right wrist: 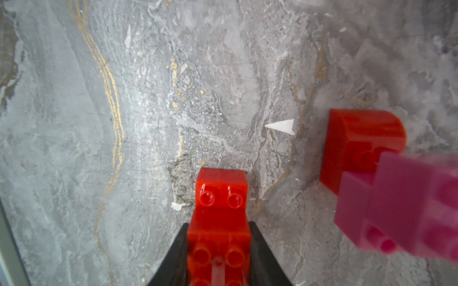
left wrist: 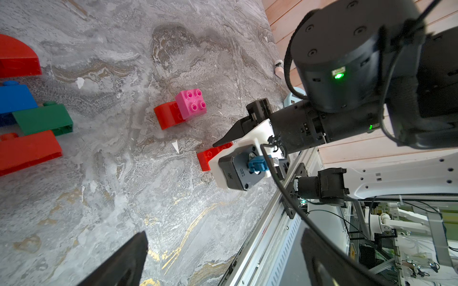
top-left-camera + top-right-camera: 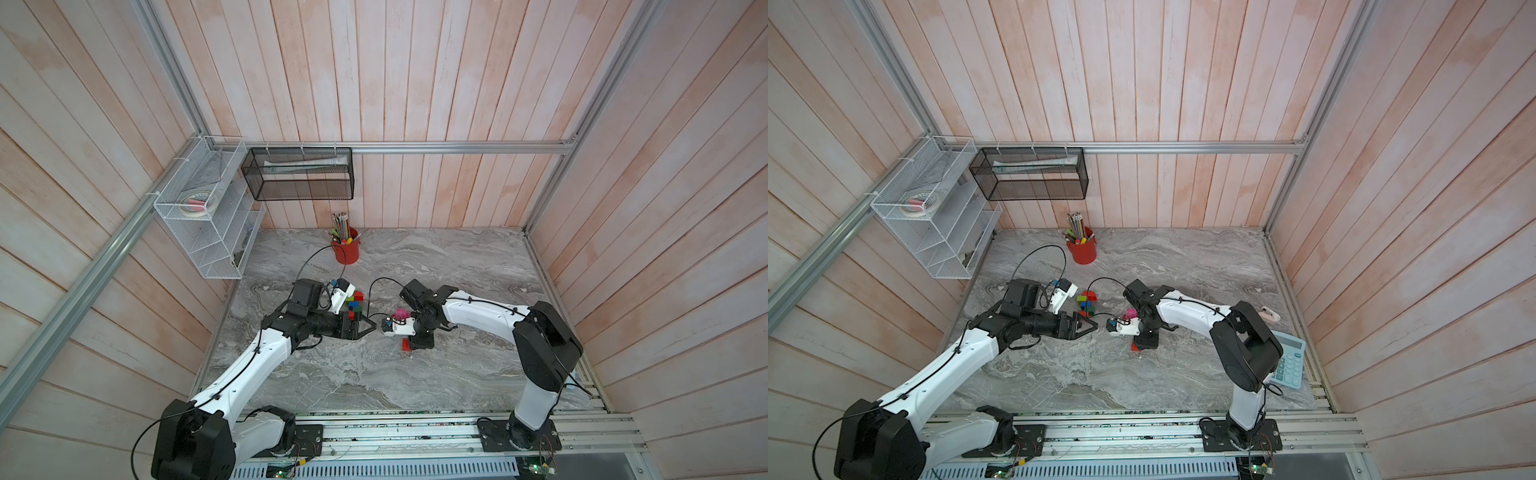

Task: Assemble the letter s with lego
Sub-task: Assemble the lego brick with the lego brick.

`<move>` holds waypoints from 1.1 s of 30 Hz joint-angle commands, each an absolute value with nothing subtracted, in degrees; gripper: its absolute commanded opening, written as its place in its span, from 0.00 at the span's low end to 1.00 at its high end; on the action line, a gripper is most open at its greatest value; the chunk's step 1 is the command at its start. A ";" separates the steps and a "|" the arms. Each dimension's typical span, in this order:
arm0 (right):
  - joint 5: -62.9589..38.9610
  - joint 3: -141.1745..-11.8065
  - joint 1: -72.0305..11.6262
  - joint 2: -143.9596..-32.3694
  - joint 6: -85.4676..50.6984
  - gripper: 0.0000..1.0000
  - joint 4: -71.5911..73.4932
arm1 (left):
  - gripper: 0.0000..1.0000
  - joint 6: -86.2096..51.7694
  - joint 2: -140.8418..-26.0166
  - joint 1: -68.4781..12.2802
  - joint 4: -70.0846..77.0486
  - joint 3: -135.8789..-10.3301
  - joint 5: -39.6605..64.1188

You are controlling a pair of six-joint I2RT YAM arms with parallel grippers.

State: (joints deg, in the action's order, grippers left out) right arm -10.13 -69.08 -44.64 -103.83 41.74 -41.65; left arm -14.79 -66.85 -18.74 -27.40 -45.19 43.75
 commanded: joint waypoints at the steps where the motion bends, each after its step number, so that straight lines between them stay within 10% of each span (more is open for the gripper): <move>1: -5.71 -67.07 -44.82 -107.68 39.44 0.18 -45.94 | 1.00 -14.26 -67.21 -18.44 -26.46 -44.52 44.74; 14: -7.34 -68.83 -46.04 -110.53 40.05 0.19 -44.99 | 1.00 -13.28 -68.36 -18.43 -26.11 -45.03 45.00; 33: -9.39 -76.36 -43.01 -103.81 39.61 0.59 -48.74 | 0.98 -2.16 -71.43 -18.46 -28.66 -49.35 43.33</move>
